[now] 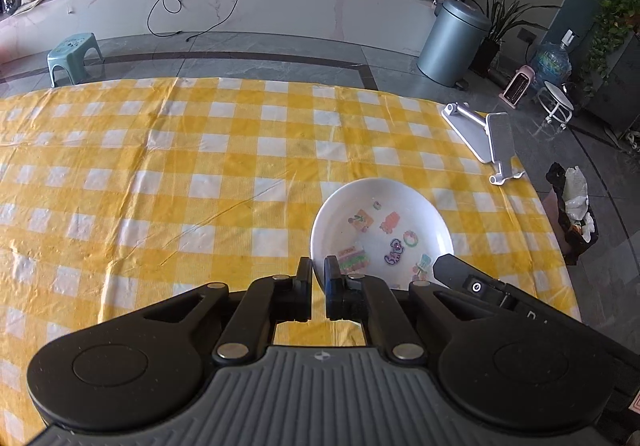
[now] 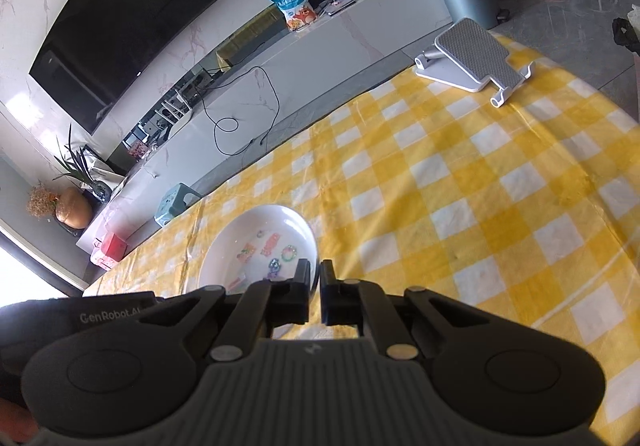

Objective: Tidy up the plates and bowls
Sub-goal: 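Carry the white bowl with the left gripper onto the plates and release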

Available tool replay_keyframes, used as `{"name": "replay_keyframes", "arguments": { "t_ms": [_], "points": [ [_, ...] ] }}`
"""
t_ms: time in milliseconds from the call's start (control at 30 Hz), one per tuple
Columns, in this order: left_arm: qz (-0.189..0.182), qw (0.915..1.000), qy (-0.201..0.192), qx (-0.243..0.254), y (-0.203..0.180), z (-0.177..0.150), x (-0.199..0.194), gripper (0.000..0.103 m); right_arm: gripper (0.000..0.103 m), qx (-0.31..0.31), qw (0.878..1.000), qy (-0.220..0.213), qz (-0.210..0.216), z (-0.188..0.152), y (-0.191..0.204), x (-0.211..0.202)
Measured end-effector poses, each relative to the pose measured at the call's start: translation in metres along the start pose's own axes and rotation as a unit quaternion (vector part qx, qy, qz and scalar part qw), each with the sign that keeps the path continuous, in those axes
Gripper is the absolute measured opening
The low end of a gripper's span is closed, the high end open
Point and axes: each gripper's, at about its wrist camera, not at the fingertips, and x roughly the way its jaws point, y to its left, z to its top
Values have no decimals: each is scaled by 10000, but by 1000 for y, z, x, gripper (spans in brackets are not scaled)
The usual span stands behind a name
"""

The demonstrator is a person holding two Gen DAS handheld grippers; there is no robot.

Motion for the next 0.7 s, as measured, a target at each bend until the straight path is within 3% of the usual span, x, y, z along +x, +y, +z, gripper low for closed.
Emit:
{"name": "replay_keyframes", "arguments": {
  "t_ms": [167, 467, 700],
  "points": [
    [-158, 9998, 57, -74, -3, -30, -26, 6, 2, 131, 9997, -168, 121, -30, -6, -41],
    [-537, 9980, -12, -323, -6, -103, -61, 6, 2, 129, 9988, -472, -70, -91, -18, -112],
    [-681, 9965, -92, -469, -3, -143, -75, 6, 1, 159, 9991, -361, -174, -124, -28, -134]
  ]
}}
